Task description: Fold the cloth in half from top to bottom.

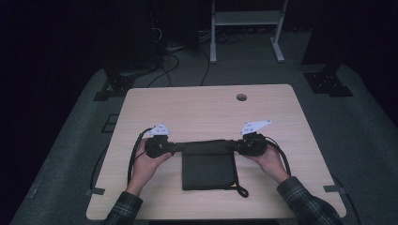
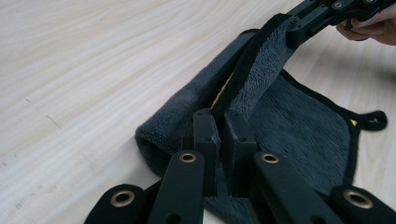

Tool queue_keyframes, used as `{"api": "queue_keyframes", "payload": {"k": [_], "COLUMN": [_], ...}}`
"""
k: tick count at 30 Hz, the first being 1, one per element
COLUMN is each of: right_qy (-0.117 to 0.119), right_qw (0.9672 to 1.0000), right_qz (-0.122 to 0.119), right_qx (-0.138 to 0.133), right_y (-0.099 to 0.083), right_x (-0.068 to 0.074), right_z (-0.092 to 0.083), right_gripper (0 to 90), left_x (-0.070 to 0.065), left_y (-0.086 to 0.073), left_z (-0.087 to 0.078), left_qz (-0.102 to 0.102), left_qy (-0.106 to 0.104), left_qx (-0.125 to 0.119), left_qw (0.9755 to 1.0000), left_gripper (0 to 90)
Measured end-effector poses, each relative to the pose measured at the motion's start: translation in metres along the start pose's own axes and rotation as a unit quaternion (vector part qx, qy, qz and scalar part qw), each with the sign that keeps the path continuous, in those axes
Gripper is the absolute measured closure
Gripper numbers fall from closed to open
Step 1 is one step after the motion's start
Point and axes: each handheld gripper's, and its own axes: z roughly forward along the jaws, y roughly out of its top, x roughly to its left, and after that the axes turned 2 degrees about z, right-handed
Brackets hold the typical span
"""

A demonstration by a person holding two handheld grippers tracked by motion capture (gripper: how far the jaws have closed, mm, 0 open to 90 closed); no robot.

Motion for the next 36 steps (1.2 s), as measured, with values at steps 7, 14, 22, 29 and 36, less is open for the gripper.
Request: {"api": "queue_keyframes", "payload": {"k": [7, 14, 22, 29, 36], "right_qy": [0.009, 0.016, 0.027, 0.038, 0.036], "right_qw": [0.9999, 0.9997, 0.9992, 0.9977, 0.9971], "right_qz": [-0.007, -0.017, -0.014, -0.021, -0.018], "right_qx": [0.002, 0.010, 0.024, 0.052, 0.064], "right_y": [-0.009, -0.019, -0.032, -0.044, -0.047], "right_x": [0.018, 0.033, 0.041, 0.051, 0.050], "right_z": [-0.009, -0.014, -0.017, -0.010, -0.006], "right_gripper": [81.7, 81.4, 81.1, 80.7, 71.0], "left_x": [-0.018, -0.031, -0.044, -0.047, -0.047], "left_y": [-0.009, -0.022, -0.033, -0.046, -0.048], "left_z": [-0.009, -0.011, -0.010, -0.003, -0.002], "left_qz": [0.008, 0.006, 0.010, 0.002, 0.004], "left_qy": [-0.004, -0.019, -0.034, -0.042, -0.041], "left_qx": [0.003, 0.010, 0.029, 0.063, 0.070], "left_qw": [1.0000, 0.9998, 0.9990, 0.9971, 0.9967], "left_gripper": [85.1, 85.1, 85.1, 84.8, 79.0]}}
